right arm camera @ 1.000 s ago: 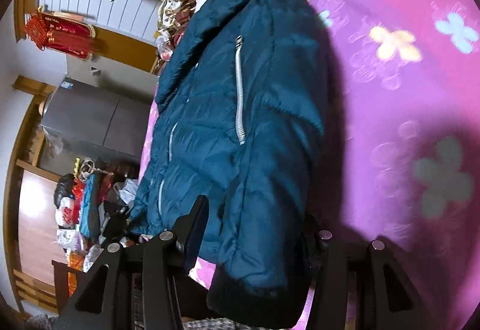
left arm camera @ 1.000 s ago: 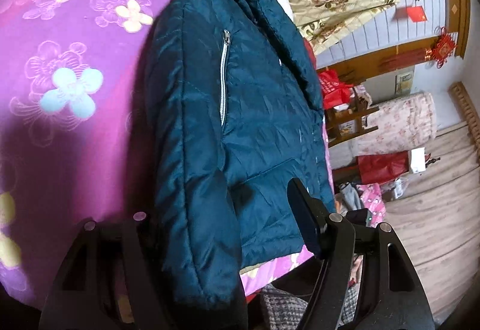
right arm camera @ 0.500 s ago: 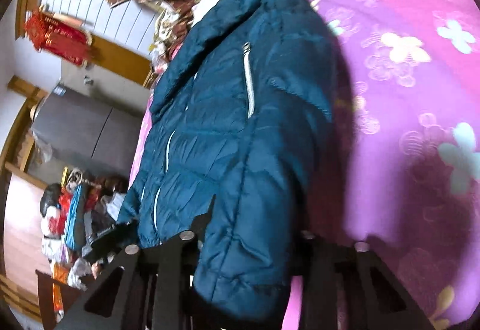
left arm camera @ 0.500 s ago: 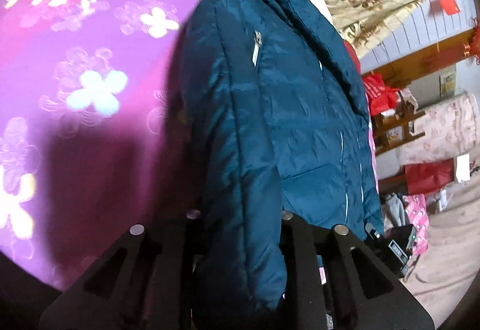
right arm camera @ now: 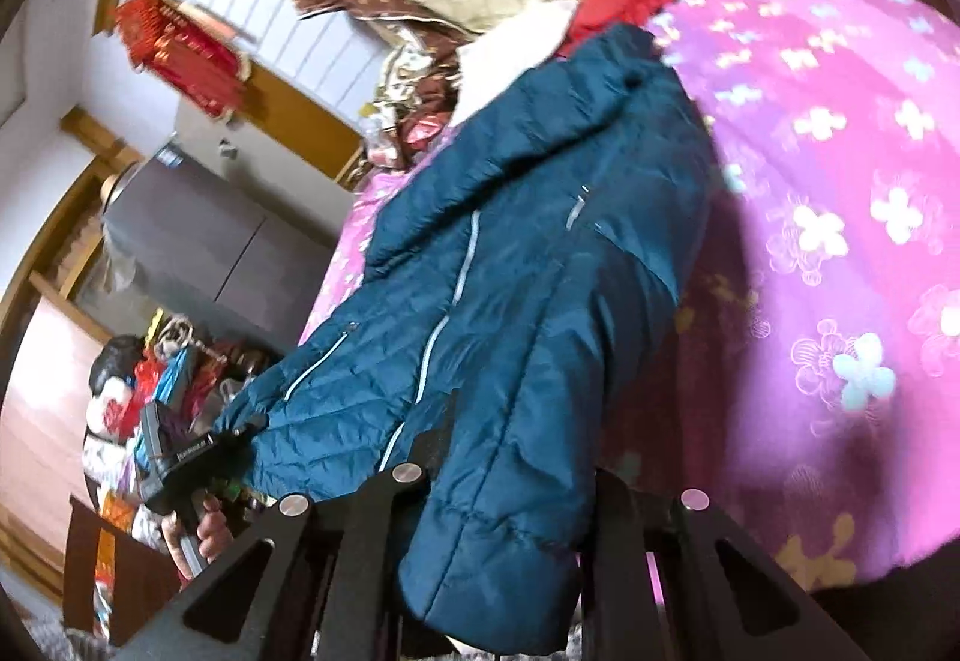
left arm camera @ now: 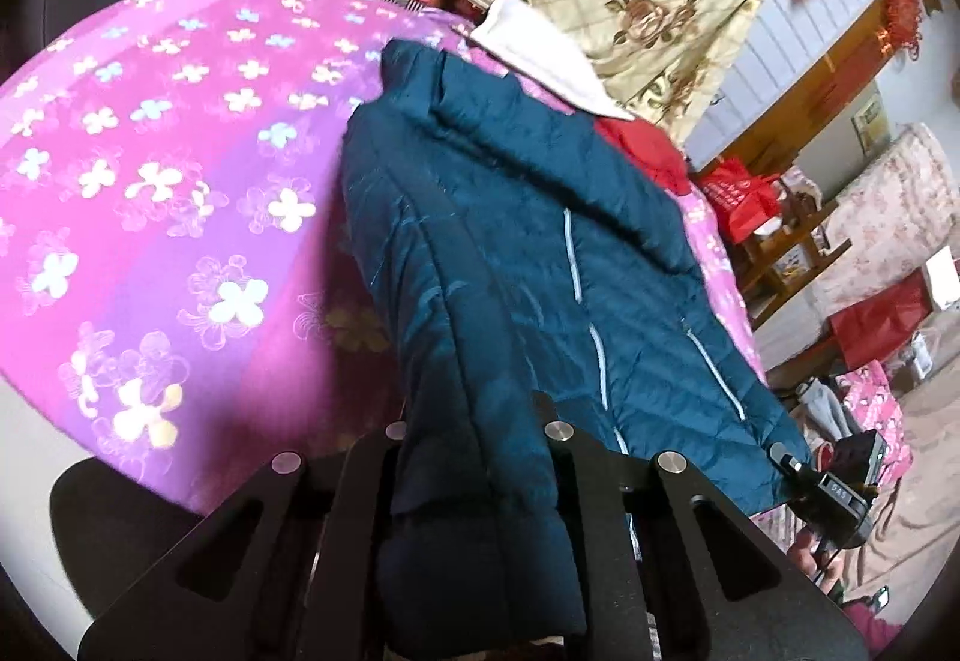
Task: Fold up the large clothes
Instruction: 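Fold the held hem over toward the collar with both grippers and release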
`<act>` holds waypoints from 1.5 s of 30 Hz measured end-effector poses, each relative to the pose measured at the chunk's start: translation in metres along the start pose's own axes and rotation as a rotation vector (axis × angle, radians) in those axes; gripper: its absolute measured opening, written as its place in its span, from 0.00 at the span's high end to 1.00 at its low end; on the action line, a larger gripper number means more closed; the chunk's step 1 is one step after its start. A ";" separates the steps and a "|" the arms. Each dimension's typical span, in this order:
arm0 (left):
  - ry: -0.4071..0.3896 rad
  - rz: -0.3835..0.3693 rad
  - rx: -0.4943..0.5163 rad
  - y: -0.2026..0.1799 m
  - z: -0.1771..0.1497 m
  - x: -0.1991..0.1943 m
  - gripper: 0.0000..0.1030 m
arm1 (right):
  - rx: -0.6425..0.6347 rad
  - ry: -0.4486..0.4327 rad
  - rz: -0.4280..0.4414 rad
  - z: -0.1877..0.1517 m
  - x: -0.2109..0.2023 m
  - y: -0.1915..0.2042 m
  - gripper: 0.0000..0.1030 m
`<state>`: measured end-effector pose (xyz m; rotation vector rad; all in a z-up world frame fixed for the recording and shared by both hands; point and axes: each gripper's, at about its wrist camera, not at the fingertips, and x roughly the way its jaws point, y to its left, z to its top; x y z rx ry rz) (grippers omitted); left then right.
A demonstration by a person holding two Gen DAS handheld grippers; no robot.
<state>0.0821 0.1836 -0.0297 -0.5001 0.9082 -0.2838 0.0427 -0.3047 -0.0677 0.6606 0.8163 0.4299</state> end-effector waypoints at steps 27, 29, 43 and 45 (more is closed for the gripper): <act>-0.201 0.291 0.181 -0.059 0.156 0.026 0.90 | -0.216 -0.206 -0.122 0.164 0.011 0.082 0.87; -0.194 0.332 0.180 -0.063 0.181 0.048 0.90 | -0.205 -0.214 -0.152 0.188 0.026 0.080 0.87; -0.130 0.530 0.174 -0.067 0.277 0.193 0.90 | -0.155 -0.176 -0.341 0.306 0.153 0.024 0.87; -0.099 0.543 0.157 -0.062 0.287 0.218 0.90 | -0.151 -0.157 -0.372 0.312 0.171 0.011 0.87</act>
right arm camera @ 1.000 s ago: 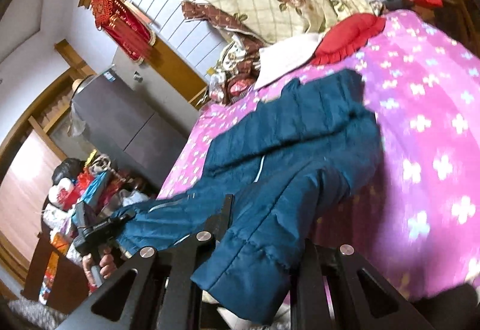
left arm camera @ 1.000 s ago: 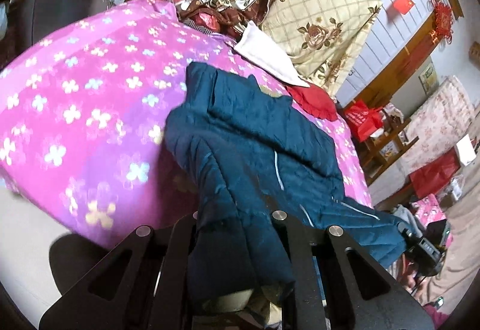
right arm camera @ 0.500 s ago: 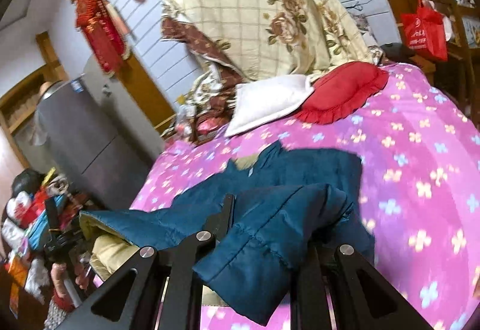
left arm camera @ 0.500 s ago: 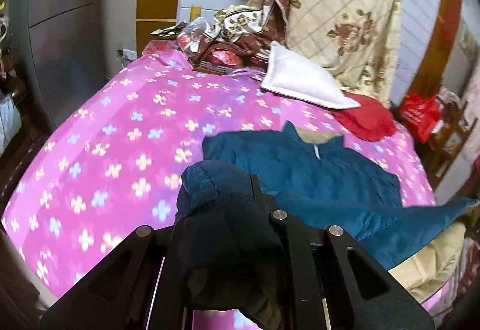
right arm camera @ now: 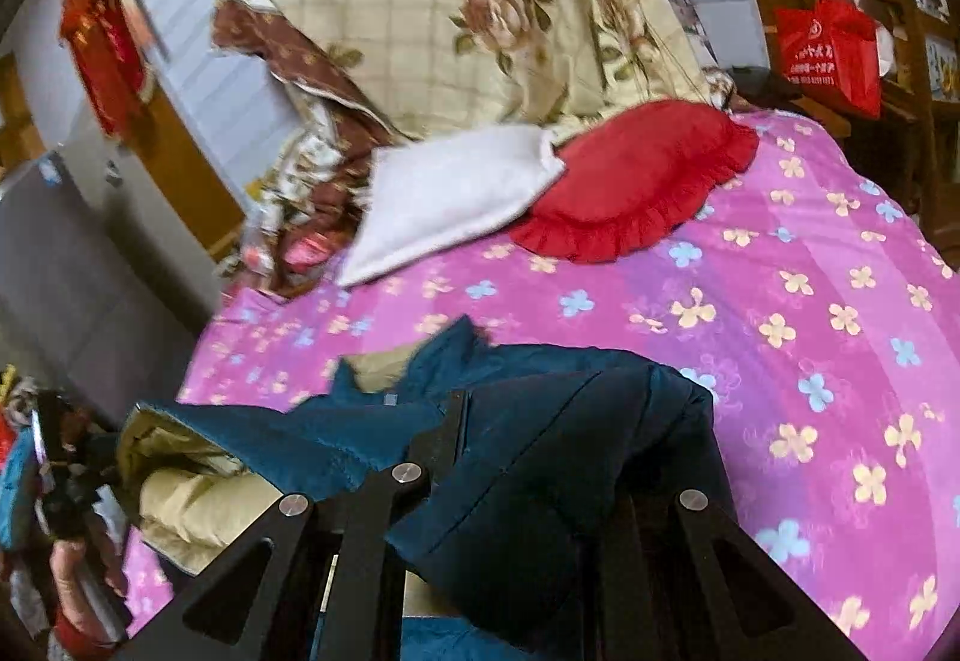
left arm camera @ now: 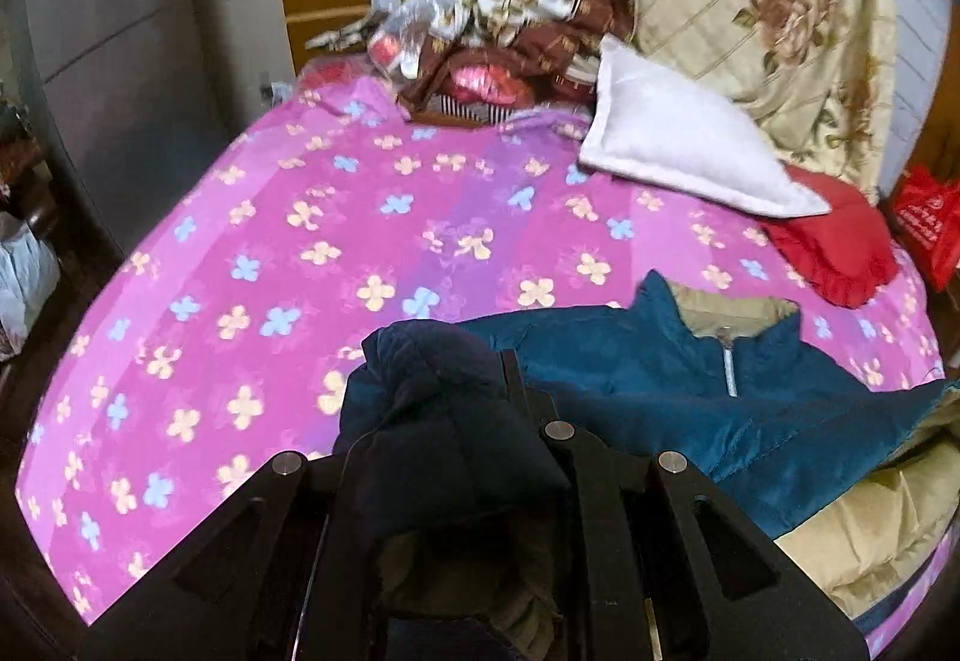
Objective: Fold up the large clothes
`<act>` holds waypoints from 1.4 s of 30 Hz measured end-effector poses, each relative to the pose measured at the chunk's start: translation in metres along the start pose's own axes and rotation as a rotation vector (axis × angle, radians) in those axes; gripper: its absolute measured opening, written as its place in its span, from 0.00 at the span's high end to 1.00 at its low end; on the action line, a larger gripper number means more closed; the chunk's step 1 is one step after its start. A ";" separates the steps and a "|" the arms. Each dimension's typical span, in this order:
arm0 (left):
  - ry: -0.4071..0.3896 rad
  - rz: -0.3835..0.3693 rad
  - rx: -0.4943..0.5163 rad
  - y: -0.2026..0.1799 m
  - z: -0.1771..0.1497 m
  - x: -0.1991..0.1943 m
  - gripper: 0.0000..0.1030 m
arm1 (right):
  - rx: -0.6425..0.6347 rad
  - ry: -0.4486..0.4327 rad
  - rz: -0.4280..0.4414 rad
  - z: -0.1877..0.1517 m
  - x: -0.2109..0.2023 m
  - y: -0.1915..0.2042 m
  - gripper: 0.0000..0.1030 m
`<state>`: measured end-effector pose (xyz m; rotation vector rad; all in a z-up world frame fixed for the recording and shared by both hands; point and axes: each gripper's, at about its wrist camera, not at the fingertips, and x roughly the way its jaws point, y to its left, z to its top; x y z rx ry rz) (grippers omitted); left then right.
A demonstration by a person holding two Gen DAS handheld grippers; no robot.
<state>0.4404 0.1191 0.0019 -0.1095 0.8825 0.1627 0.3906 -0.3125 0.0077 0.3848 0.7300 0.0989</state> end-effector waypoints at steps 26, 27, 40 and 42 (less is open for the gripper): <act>0.006 -0.562 -0.334 0.062 0.033 -0.051 0.38 | -0.063 -0.146 0.023 0.006 -0.035 0.030 0.34; -0.003 -0.561 -0.327 0.062 0.031 -0.054 0.37 | -0.079 -0.147 0.020 0.002 -0.038 0.033 0.34; 0.127 -0.316 0.012 -0.030 -0.036 0.004 0.34 | -0.381 0.053 -0.150 -0.072 0.052 0.071 0.34; 0.147 -0.275 0.049 -0.046 -0.046 0.028 0.34 | -0.379 0.078 -0.170 -0.075 0.074 0.065 0.34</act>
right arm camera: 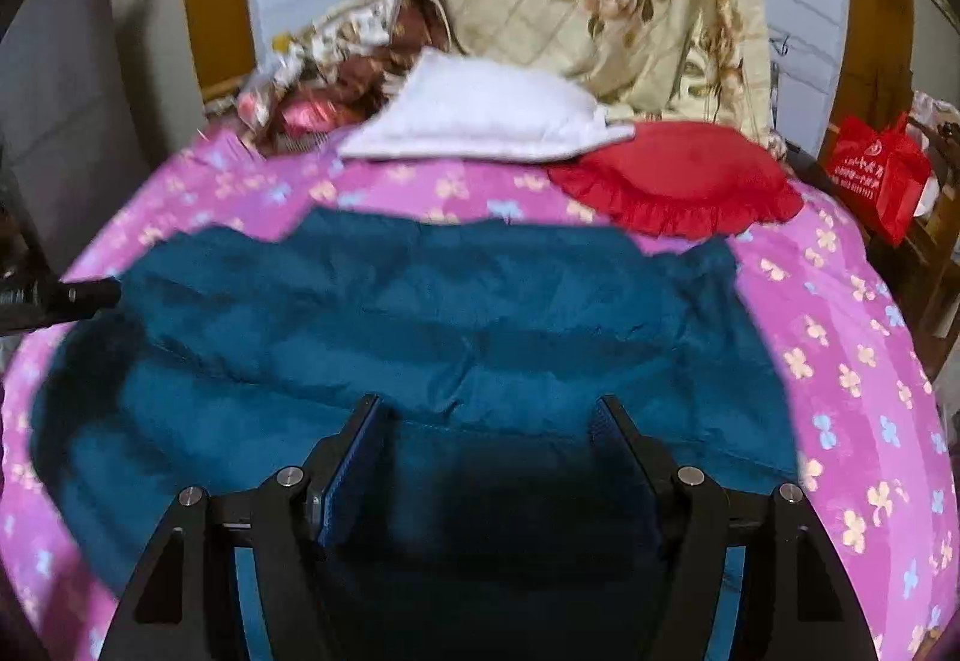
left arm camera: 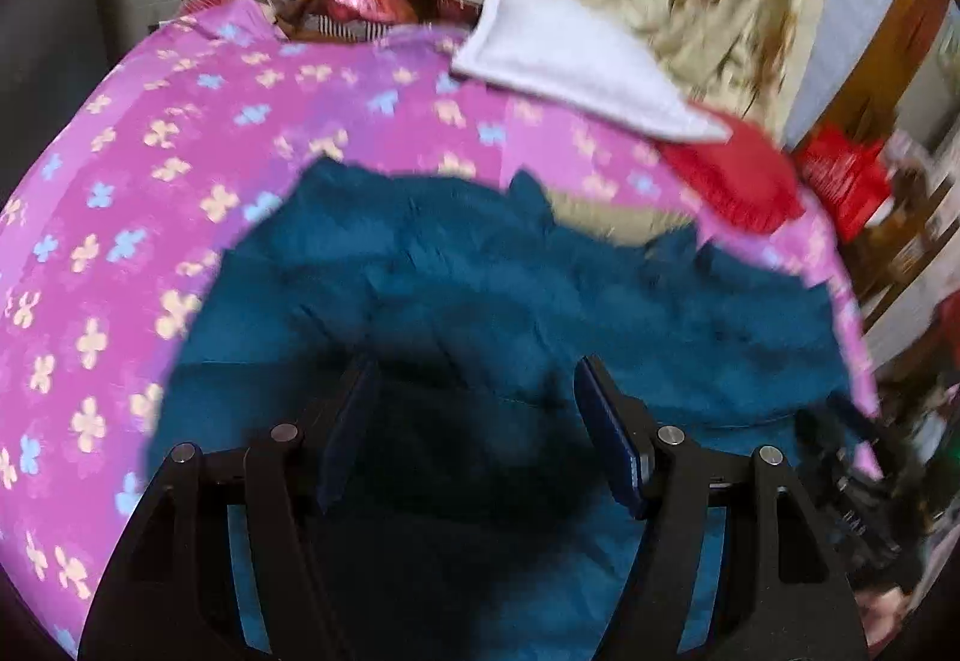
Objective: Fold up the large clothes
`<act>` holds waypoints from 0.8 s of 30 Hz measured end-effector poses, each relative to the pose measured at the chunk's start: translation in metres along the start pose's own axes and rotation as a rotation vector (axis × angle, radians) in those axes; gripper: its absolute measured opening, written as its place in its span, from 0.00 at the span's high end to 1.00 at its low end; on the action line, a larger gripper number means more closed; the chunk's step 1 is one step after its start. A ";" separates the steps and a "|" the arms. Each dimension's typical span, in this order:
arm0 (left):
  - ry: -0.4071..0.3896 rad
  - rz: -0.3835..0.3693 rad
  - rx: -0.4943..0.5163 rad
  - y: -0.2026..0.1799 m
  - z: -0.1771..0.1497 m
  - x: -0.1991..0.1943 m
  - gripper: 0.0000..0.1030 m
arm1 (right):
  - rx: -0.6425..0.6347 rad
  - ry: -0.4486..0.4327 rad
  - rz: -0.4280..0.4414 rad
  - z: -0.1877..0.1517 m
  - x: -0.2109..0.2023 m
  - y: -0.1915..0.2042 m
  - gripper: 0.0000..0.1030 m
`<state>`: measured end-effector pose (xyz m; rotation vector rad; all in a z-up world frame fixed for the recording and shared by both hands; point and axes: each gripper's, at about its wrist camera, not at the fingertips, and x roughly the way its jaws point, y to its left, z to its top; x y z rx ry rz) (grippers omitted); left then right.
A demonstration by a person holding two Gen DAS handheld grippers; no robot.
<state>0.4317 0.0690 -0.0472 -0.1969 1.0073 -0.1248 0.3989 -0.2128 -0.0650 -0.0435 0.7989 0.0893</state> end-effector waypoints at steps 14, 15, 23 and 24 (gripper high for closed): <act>-0.032 0.122 0.074 -0.015 0.052 0.107 0.28 | 0.205 0.011 0.027 0.035 0.103 -0.056 0.21; -0.036 0.123 0.072 -0.016 0.054 0.111 0.28 | 0.215 0.012 0.029 0.037 0.109 -0.058 0.21; -0.038 0.143 0.072 -0.018 0.058 0.116 0.27 | 0.209 0.026 0.011 0.043 0.124 -0.054 0.20; -0.037 0.140 0.066 -0.015 0.057 0.109 0.28 | 0.201 0.034 -0.001 0.044 0.123 -0.053 0.20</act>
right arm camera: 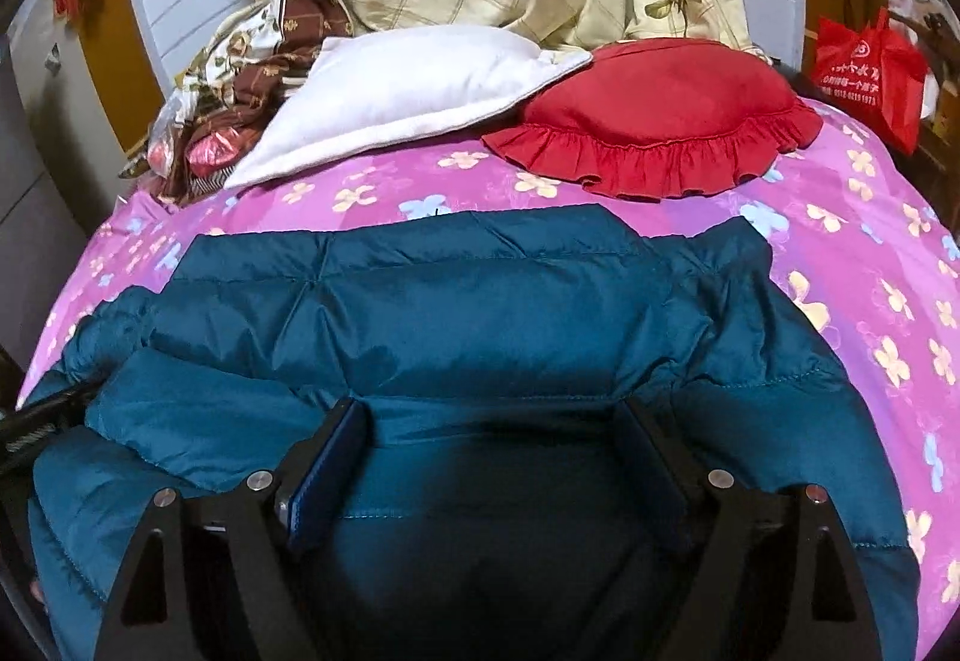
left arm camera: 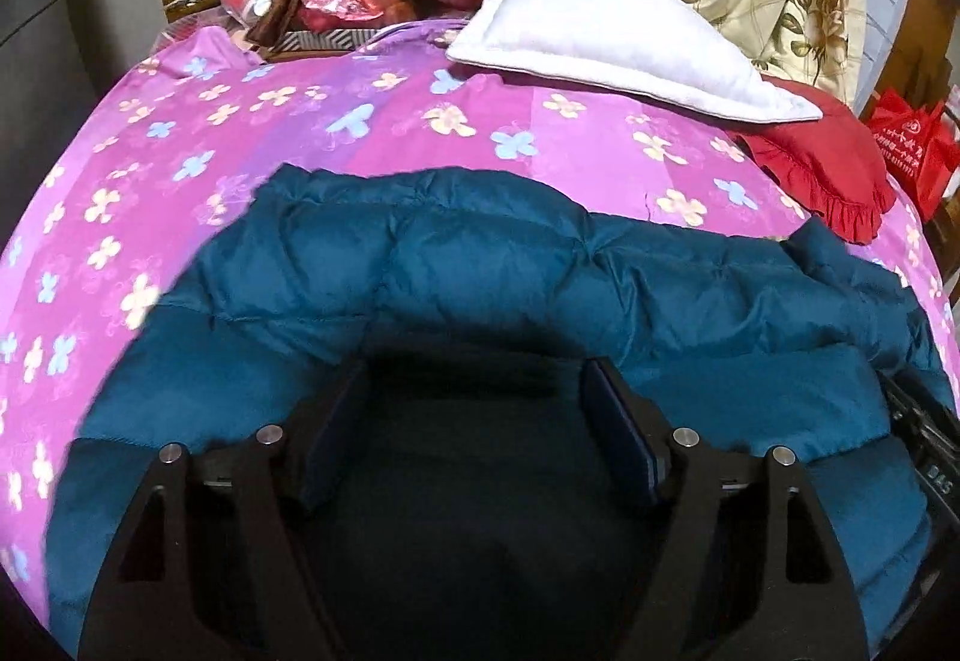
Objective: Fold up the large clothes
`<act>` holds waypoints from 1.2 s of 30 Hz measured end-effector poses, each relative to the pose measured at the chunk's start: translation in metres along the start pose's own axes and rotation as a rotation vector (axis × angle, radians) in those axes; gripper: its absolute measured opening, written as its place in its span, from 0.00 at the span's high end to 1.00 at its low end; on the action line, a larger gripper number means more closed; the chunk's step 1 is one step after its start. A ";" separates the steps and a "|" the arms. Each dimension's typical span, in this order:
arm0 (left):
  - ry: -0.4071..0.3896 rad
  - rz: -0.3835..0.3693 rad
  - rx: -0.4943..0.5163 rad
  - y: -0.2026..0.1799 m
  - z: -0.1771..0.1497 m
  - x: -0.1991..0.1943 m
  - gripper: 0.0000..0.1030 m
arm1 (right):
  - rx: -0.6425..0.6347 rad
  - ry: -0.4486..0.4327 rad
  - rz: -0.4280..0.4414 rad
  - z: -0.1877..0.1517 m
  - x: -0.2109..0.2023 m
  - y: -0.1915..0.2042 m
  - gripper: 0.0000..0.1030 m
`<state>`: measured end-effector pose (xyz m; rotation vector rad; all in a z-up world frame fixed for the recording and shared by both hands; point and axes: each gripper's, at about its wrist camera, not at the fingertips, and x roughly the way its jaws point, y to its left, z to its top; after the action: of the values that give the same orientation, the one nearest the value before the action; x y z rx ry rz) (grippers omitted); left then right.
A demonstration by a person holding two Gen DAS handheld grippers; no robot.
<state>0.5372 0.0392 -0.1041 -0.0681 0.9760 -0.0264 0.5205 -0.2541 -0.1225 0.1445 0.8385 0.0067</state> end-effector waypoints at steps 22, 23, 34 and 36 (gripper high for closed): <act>0.030 -0.106 -0.353 0.160 -0.076 -0.054 0.16 | 0.212 -0.056 0.002 -0.086 -0.095 -0.101 0.16; 0.033 -0.102 -0.356 0.159 -0.076 -0.058 0.16 | 0.220 -0.050 0.000 -0.085 -0.097 -0.101 0.16; -0.103 0.062 -0.219 0.153 -0.137 -0.176 0.16 | 0.141 -0.083 -0.027 -0.142 -0.211 -0.092 0.16; -0.128 0.097 -0.190 0.145 -0.154 -0.195 0.16 | 0.133 -0.077 -0.022 -0.160 -0.227 -0.088 0.16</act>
<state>0.2986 0.1868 -0.0389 -0.1945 0.8506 0.1584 0.2449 -0.3355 -0.0715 0.2591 0.7637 -0.0755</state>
